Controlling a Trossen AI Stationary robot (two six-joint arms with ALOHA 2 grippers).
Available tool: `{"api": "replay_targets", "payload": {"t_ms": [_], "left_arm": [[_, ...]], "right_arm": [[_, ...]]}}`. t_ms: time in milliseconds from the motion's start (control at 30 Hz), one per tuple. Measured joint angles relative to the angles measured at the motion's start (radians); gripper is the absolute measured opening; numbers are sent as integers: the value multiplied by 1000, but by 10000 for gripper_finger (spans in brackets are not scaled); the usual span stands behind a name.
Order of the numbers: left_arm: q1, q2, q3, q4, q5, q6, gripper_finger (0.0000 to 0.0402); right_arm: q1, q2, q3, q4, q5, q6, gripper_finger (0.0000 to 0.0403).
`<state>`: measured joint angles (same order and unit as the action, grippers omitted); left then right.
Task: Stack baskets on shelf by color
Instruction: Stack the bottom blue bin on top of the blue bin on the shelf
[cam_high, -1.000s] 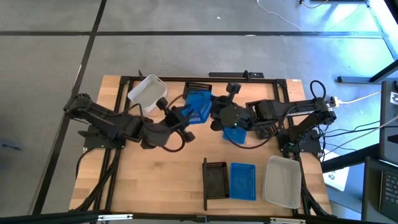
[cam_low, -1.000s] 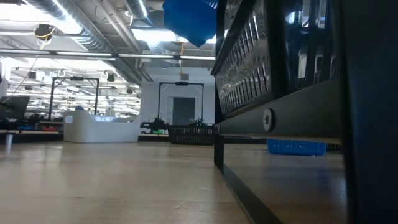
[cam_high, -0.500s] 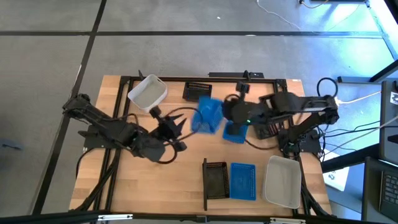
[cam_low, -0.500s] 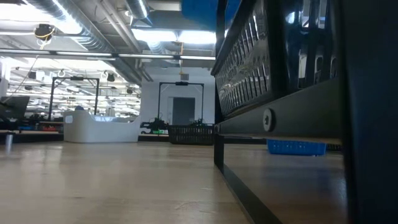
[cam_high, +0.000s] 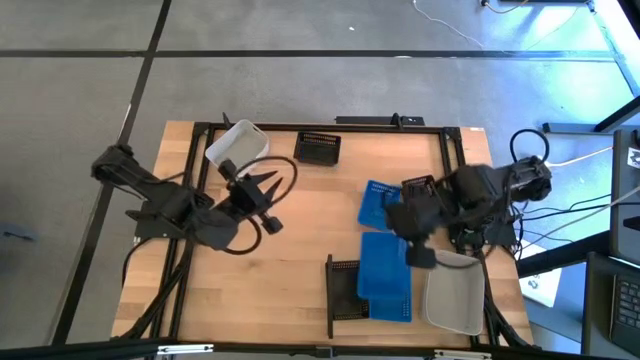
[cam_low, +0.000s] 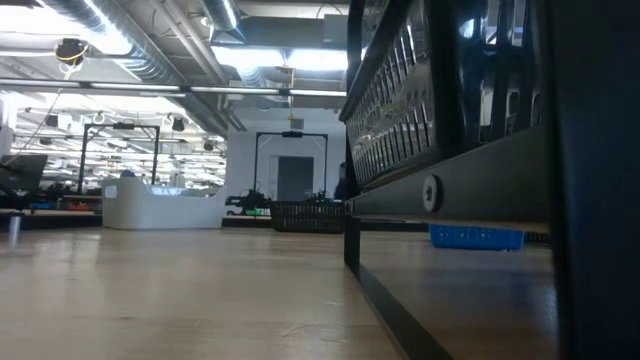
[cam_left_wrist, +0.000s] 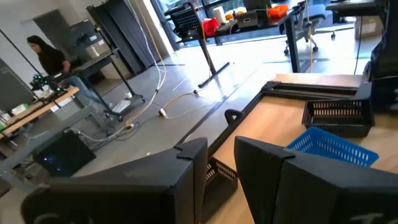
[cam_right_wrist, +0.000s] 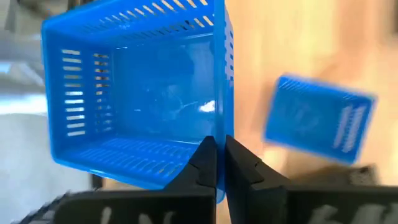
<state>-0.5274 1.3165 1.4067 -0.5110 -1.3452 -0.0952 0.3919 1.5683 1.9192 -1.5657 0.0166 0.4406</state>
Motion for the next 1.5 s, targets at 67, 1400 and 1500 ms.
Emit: {"api": "replay_targets", "payload": {"t_ms": [67, 1400, 1500], "left_arm": [[0, -11, 0, -6, 0, 0, 75], [31, -10, 0, 7, 5, 50, 75], [31, -10, 0, 7, 4, 50, 75]], "right_arm": [[38, -17, -53, -2, 0, 94, 2], [213, -219, -722, 450, -112, 388, 33], [213, -219, -722, 452, -99, 374, 34]]}}
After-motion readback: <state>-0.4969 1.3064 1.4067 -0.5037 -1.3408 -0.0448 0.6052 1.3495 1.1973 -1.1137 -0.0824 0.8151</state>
